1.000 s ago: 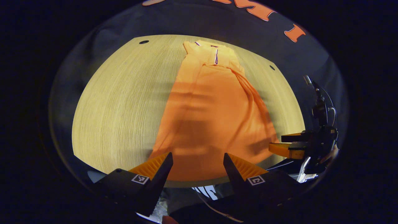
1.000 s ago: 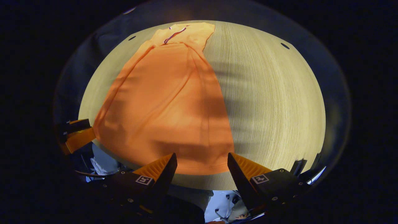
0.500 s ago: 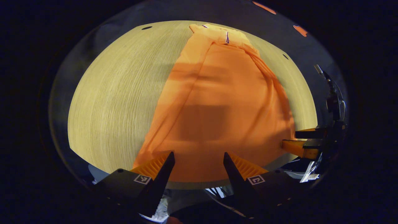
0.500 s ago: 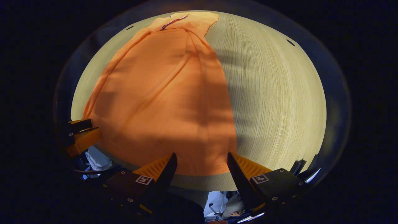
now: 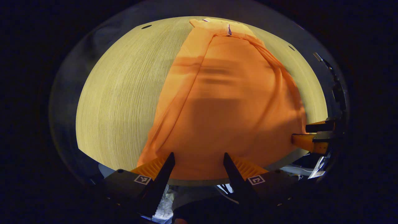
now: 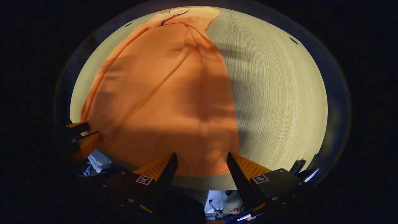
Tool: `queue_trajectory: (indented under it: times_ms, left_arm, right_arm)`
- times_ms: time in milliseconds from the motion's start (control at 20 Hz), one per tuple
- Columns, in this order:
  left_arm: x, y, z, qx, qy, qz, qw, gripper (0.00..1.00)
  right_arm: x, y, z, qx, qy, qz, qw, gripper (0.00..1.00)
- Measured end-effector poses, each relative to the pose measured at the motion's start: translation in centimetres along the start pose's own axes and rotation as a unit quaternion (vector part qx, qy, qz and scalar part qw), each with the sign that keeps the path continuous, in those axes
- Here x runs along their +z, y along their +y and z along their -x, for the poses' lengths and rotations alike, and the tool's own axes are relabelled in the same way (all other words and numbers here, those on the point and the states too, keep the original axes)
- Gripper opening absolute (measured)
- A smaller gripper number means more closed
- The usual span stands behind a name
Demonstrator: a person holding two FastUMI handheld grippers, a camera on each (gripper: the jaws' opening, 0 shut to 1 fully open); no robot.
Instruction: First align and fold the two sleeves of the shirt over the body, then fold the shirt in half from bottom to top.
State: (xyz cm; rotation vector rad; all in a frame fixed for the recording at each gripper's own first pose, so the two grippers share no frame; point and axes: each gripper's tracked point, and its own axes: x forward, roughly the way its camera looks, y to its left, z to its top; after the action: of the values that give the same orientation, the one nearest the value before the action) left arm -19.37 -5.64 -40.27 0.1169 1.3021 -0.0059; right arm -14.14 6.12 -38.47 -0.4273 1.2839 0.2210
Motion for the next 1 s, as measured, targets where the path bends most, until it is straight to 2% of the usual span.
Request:
queue_trajectory:
  times_ms: [200, 400, 600, 650, 700, 750, 850, 900, 950, 1000]
  left_arm:
    - [0.4, -0.3, -0.2, 0.006, -0.015, -0.023, 1.0, 0.96]
    - [0.3, -0.5, -0.2, 0.009, -0.015, -0.014, 1.0, 0.98]
    - [0.5, -0.7, -0.5, 0.004, -0.003, -0.029, 1.0, 0.96]
    - [0.5, -0.7, -0.5, 0.001, -0.001, -0.04, 0.999, 0.9]
    - [0.4, -0.6, -0.3, -0.001, 0.001, -0.046, 0.999, 0.83]
    - [0.6, -0.3, -0.4, -0.001, -0.001, -0.045, 0.999, 0.8]
    - [0.9, -0.1, -0.2, -0.011, 0.001, 0.018, 1.0, 0.36]
    - [0.6, -0.1, -0.7, -0.009, 0.008, 0.052, 0.999, 0.15]
    - [0.8, -0.9, -0.4, -0.029, 0.01, 0.063, 0.998, 0.03]
    - [1.1, -2.1, -0.3, -0.059, 0.001, 0.055, 0.997, 0.04]
  right_arm:
    - [0.1, 0.0, -0.1, 0.0, -0.006, 0.004, 1.0, 0.99]
    - [0.2, 0.3, 0.1, 0.001, -0.009, 0.012, 1.0, 0.98]
    - [0.3, 0.8, 0.2, 0.003, -0.015, 0.024, 1.0, 0.9]
    - [0.3, 1.0, 0.1, 0.003, -0.014, 0.026, 1.0, 0.77]
    - [0.3, 1.1, 0.2, 0.003, -0.013, 0.024, 1.0, 0.78]
    - [0.3, 1.1, 0.1, 0.003, -0.013, 0.021, 1.0, 0.7]
    - [0.4, 0.9, 0.2, 0.004, -0.013, 0.013, 1.0, 0.62]
    - [0.5, 0.8, 0.2, 0.005, -0.014, 0.007, 1.0, 0.52]
    - [0.6, 0.5, 0.3, 0.004, -0.018, -0.007, 1.0, 0.49]
    - [0.7, 0.3, 0.2, 0.008, -0.023, -0.031, 0.999, 0.28]
